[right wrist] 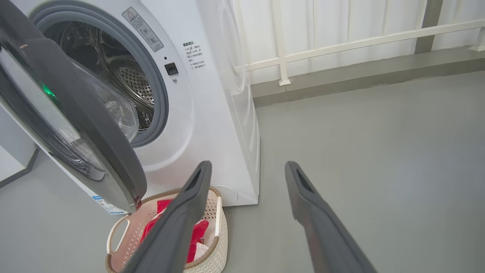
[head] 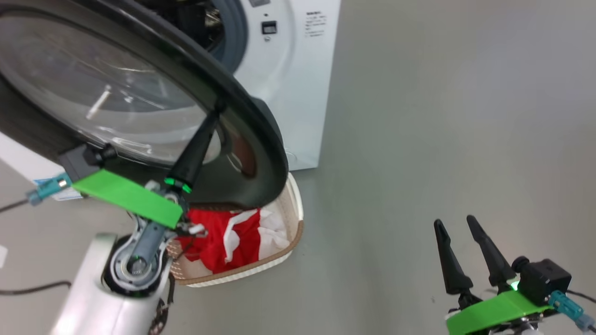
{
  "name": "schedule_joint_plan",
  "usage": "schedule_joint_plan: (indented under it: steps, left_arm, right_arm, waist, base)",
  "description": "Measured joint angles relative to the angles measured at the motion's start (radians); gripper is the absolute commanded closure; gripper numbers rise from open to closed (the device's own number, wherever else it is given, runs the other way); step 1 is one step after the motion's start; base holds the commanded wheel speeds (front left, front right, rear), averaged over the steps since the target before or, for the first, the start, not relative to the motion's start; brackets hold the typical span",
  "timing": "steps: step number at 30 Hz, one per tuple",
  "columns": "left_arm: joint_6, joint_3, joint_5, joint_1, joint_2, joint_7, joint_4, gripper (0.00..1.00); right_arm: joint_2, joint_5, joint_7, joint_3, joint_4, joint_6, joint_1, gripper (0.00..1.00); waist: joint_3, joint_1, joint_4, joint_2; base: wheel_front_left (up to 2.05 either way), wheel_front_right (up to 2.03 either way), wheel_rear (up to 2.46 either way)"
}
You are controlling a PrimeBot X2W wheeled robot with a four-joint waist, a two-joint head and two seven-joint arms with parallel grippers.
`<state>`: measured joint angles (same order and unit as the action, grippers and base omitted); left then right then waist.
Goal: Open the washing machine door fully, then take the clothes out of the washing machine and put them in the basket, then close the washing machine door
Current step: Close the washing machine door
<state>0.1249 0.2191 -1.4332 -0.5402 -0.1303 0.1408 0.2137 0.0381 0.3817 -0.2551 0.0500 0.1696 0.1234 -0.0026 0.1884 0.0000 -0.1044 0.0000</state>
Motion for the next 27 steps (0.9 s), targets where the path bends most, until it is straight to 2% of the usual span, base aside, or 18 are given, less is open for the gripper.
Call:
schedule_joint_plan:
  steps: [6, 16, 27]
  left_arm:
    - [0.0, 0.023, 0.0, -0.101, -0.026, -0.093, 0.079, 1.0]
    - [0.0, 0.066, -0.007, -0.221, -0.075, -0.168, 0.186, 1.0]
    - [0.0, 0.123, -0.037, -0.284, -0.106, -0.231, 0.242, 1.0]
  right_arm:
    - [0.0, 0.033, 0.0, 0.009, -0.006, 0.0, -0.027, 0.0]
    - [0.0, 0.049, 0.0, 0.019, -0.015, 0.0, -0.045, 0.0]
    - [0.0, 0.049, 0.0, 0.021, -0.019, 0.0, -0.045, 0.0]
  waist:
    - [0.03, 0.0, -0.048, 0.0]
    - [0.062, 0.0, -0.108, 0.0]
    - [0.071, -0.0001, -0.122, 0.0]
  base:
    - [0.0, 0.0, 0.0]
    - [0.0, 0.0, 0.0]
    - [0.0, 0.0, 0.0]
